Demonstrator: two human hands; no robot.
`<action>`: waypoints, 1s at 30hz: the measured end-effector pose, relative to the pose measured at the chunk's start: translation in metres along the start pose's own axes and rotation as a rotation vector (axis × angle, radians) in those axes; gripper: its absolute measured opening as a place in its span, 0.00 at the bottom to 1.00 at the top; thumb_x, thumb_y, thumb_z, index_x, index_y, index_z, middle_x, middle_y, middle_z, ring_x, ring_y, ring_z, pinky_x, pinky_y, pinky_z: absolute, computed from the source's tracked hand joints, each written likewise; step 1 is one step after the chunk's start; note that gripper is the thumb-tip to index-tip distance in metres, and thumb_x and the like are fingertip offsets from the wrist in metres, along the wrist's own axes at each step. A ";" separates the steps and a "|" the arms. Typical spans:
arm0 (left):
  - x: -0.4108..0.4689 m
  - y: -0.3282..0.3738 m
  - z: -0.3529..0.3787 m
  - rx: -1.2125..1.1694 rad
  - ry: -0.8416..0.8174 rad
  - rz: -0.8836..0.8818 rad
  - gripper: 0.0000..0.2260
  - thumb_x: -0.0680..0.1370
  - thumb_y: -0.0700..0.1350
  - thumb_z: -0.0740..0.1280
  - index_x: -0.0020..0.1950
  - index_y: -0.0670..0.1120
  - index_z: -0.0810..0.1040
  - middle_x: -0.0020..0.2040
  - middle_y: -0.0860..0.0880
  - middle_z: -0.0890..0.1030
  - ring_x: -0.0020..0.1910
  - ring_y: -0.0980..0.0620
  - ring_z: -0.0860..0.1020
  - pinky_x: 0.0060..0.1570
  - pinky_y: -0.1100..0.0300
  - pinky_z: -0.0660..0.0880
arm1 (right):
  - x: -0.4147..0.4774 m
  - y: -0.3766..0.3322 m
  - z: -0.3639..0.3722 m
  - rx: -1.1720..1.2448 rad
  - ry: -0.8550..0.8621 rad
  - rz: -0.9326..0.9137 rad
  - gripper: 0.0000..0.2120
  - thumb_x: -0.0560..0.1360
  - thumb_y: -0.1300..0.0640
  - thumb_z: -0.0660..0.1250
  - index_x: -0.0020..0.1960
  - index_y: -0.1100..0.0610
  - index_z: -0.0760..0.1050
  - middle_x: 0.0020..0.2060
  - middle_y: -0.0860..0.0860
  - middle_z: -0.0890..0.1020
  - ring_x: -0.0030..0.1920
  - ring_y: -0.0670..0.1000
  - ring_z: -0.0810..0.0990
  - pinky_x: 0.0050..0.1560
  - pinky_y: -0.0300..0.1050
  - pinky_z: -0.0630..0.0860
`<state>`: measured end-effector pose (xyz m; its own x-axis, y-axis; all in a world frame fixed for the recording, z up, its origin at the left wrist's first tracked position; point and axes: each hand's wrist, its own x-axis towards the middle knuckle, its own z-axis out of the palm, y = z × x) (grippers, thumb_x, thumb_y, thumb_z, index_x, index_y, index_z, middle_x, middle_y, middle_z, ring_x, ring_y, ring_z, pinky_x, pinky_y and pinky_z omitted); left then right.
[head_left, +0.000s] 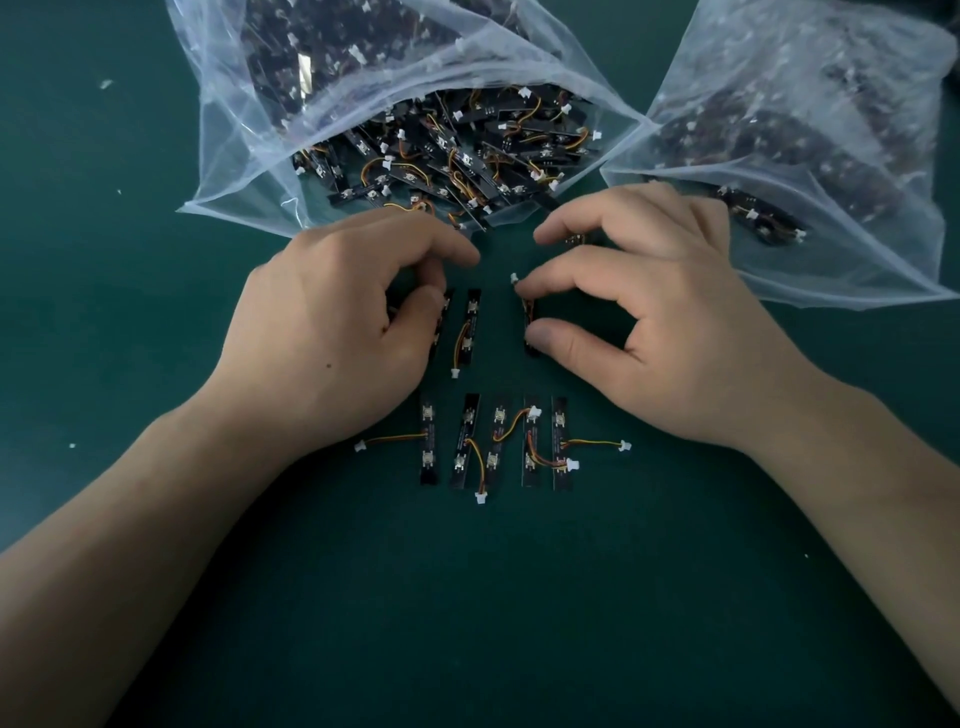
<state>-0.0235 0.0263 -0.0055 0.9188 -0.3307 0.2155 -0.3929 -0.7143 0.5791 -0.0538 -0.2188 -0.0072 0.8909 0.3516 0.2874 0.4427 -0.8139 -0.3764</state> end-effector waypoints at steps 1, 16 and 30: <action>0.000 0.000 0.000 0.001 -0.005 0.000 0.16 0.78 0.42 0.67 0.59 0.61 0.81 0.47 0.62 0.80 0.42 0.62 0.76 0.42 0.54 0.74 | 0.000 0.000 0.000 0.003 -0.003 -0.002 0.12 0.79 0.42 0.71 0.57 0.46 0.84 0.64 0.46 0.78 0.68 0.50 0.71 0.69 0.50 0.57; 0.000 0.009 -0.002 0.040 -0.038 -0.024 0.18 0.72 0.47 0.60 0.55 0.61 0.83 0.48 0.60 0.79 0.45 0.56 0.76 0.44 0.52 0.76 | 0.005 -0.004 0.006 0.047 -0.024 -0.041 0.12 0.78 0.39 0.71 0.54 0.45 0.83 0.63 0.43 0.78 0.68 0.47 0.70 0.67 0.46 0.56; 0.000 0.008 -0.003 0.016 -0.037 -0.006 0.19 0.72 0.44 0.60 0.54 0.61 0.85 0.48 0.58 0.79 0.44 0.54 0.77 0.43 0.48 0.78 | 0.000 0.027 -0.015 0.004 0.206 0.133 0.07 0.78 0.59 0.69 0.54 0.57 0.83 0.40 0.48 0.79 0.41 0.48 0.74 0.48 0.53 0.76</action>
<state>-0.0267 0.0226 0.0017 0.9194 -0.3485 0.1824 -0.3878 -0.7259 0.5680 -0.0436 -0.2476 -0.0040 0.9021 0.1395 0.4084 0.3235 -0.8448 -0.4261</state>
